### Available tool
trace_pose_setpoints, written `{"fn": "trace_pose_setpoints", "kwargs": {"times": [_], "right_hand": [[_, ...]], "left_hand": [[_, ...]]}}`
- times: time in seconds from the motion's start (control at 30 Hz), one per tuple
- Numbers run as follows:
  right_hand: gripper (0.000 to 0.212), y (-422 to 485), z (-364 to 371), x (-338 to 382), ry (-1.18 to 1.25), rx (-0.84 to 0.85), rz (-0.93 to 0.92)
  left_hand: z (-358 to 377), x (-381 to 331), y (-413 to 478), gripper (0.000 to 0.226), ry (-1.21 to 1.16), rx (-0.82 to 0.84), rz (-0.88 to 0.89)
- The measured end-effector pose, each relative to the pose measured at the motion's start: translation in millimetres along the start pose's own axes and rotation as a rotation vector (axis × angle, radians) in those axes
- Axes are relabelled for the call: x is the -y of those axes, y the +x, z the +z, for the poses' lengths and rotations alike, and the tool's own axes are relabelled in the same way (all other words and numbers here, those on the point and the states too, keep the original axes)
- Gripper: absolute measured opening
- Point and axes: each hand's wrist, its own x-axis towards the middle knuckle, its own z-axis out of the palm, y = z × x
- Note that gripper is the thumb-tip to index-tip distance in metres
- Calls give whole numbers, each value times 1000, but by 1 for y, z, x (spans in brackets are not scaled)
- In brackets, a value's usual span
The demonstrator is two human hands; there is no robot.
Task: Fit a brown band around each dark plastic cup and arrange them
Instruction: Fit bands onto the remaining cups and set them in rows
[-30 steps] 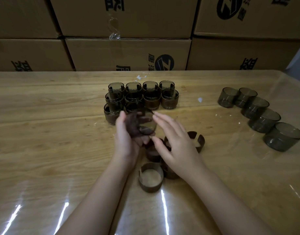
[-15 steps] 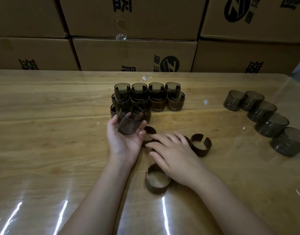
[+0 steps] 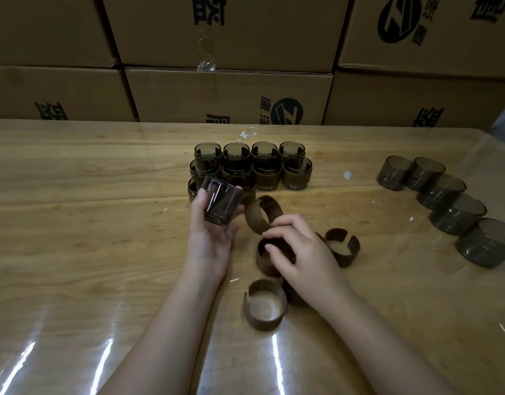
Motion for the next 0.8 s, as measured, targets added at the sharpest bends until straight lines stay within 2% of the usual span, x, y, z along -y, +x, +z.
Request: {"fn": "trace_pose_setpoints", "kwargs": {"times": [0.07, 0.13, 0.23, 0.3, 0.43, 0.53, 0.67, 0.8], "right_hand": [[20, -1, 0, -1, 29, -74, -4], [26, 0, 1, -2, 69, -150, 4], [40, 0, 3, -6, 130, -274, 29], [42, 0, 1, -6, 284, -300, 99], [36, 2, -6, -3, 662, -347, 173], [35, 4, -10, -4, 807, -359, 223], [40, 6, -8, -5, 962, -304, 333], [27, 9, -5, -9, 938, -256, 377]], "left_hand": [[2, 1, -2, 44, 60, 1, 17], [4, 3, -3, 46, 88, -10, -4], [5, 5, -3, 67, 79, -12, -48], [5, 5, -3, 75, 29, 8, -67], [4, 4, -3, 78, -48, 51, -86], [3, 4, -3, 81, -50, 69, -110], [6, 10, -4, 52, 148, 122, -33], [9, 18, -3, 41, 170, 151, -10]]}}
